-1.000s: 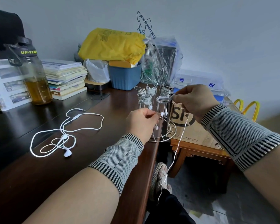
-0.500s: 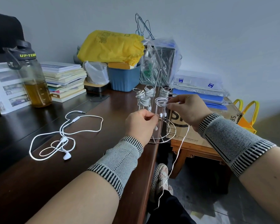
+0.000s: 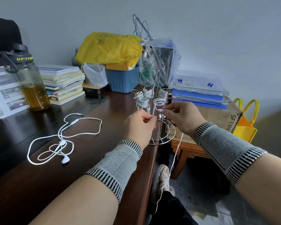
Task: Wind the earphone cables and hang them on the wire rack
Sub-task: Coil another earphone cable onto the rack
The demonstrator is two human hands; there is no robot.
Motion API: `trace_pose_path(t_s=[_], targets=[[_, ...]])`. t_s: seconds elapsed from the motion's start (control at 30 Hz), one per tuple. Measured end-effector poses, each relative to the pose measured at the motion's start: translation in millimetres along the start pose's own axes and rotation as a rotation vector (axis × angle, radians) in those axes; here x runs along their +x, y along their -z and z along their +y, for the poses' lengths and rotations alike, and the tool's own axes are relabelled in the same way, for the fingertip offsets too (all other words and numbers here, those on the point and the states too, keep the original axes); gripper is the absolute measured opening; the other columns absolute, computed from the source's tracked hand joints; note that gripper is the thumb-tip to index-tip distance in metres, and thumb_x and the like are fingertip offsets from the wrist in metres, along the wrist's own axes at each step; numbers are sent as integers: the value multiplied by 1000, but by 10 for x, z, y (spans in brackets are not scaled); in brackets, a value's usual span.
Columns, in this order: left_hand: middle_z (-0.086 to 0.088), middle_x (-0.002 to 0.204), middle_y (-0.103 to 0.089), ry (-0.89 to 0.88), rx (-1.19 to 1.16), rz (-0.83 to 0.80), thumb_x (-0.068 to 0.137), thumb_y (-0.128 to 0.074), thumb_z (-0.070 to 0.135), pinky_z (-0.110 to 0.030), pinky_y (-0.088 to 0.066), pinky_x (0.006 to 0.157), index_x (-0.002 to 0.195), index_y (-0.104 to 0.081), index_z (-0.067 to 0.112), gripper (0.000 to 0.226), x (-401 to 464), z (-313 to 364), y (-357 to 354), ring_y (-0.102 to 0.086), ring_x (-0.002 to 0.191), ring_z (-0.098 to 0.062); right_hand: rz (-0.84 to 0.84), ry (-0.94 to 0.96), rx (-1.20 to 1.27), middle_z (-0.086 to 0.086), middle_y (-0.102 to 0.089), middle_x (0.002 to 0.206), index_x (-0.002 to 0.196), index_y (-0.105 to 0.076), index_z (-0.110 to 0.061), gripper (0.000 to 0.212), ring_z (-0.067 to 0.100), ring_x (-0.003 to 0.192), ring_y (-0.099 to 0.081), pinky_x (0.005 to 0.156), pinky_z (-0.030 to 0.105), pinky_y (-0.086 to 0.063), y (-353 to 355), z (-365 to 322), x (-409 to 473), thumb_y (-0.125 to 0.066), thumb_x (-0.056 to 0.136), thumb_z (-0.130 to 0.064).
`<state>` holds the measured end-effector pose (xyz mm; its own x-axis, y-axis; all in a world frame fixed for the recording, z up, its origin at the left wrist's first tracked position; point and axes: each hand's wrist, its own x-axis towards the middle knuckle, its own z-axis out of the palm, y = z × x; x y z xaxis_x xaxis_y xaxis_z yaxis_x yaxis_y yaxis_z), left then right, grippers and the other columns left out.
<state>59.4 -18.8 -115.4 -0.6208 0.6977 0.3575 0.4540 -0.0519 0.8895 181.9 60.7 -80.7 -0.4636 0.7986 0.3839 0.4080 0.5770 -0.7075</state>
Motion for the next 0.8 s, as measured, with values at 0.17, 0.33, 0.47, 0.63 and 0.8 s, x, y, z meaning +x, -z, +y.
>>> trace_pose_path(t_s=[0.17,0.33,0.47,0.63,0.8], targets=[[3,61,-71,-16,13,1,85,-72,23,-32,-58,72,65,-61,24,22,4,-18,-11,-69,64,-10,-11,12,48,-7,-51,61,98,-69,-16,12,-1,43,-43,50,8,-35,-78,67,7,-62,91,-23],[1,70,-72,-5,-88,17,84,-73,18,-29,-58,66,76,-55,22,20,-18,-7,-9,-71,60,-12,-16,65,-6,-5,-54,64,100,-68,-14,14,2,50,-43,52,9,-34,-91,56,18,-59,93,-22],[-1,88,-73,-27,-159,33,88,-69,22,-28,-58,60,87,-49,29,21,-28,39,8,-69,54,-13,-16,80,-25,-5,-53,63,100,-68,-14,14,1,47,-42,49,10,-33,-79,76,11,-59,94,-23],[-3,90,-69,-7,-247,66,94,-62,22,-24,-51,43,103,-59,15,11,-45,191,43,-64,50,-5,-15,105,-102,-13,-50,59,102,-69,-15,17,-2,46,-45,48,9,-33,-66,65,-9,-55,95,-24],[1,77,-68,10,-196,68,96,-58,26,-18,-45,40,98,-68,11,17,-8,235,65,-66,54,-6,-38,122,-130,-14,-43,52,109,-69,-15,21,-10,43,-47,46,9,-34,-52,-1,-42,-54,96,-22]])
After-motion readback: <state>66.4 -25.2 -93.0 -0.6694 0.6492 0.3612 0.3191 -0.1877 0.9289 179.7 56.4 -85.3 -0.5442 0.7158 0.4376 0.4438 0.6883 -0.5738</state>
